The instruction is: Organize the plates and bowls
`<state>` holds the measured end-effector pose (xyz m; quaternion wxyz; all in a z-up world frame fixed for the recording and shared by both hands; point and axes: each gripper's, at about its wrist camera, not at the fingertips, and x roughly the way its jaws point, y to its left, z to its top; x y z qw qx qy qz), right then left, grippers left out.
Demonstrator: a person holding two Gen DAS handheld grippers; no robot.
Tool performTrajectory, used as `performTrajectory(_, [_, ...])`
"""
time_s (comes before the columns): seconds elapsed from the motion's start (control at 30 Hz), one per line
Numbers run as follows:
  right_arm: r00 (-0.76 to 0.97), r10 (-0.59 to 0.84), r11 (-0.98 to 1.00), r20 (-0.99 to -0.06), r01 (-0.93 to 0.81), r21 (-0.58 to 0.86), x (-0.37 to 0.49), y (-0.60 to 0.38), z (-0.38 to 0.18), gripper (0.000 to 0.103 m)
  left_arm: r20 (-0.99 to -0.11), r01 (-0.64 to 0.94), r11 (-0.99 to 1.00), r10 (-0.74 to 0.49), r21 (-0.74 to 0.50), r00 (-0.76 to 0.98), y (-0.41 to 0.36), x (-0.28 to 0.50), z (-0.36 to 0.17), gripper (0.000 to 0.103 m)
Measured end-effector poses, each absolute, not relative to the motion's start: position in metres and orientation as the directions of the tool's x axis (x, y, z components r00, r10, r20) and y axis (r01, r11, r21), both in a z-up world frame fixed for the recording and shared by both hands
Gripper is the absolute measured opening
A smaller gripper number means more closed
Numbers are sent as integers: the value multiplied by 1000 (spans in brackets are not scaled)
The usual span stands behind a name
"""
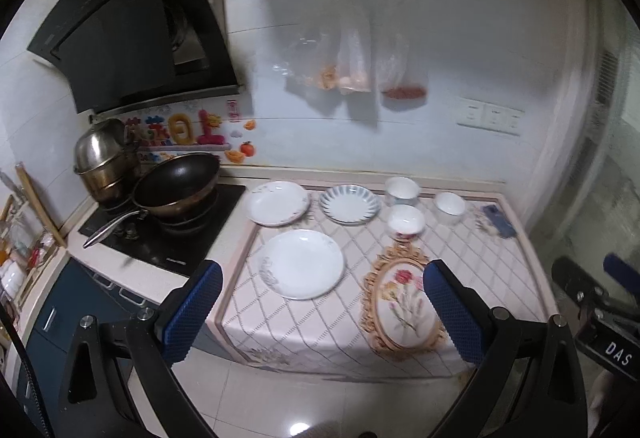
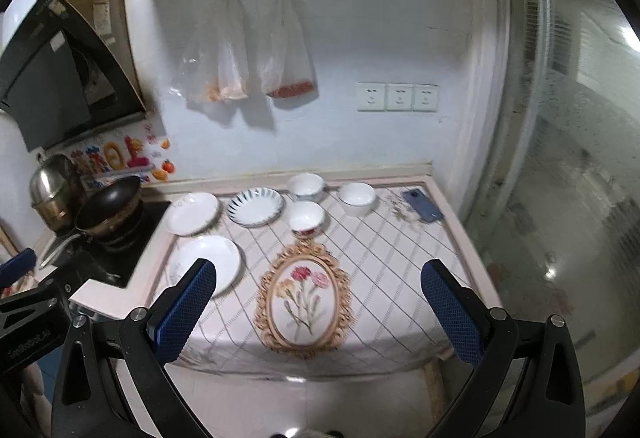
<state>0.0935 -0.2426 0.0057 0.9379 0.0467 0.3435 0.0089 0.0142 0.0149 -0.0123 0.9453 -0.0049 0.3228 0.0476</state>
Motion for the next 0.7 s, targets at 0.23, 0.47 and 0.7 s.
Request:
performTrajectory(0.23, [631,207,975,-748,-72,209,166,-235,-75,103,-683,-223,973,201,58,702,60,78,-69,103])
performTrajectory(0.47, [457,334,941,-824,-120,315,261,-189,-193,103,-832,-250,968,166,34,529,124,168,-164,102])
performTrajectory(0.7, [262,456,887,-851,-57,458,355,-138,-310,98,-917,-171,983,3,-71,398,169,256,-253,96])
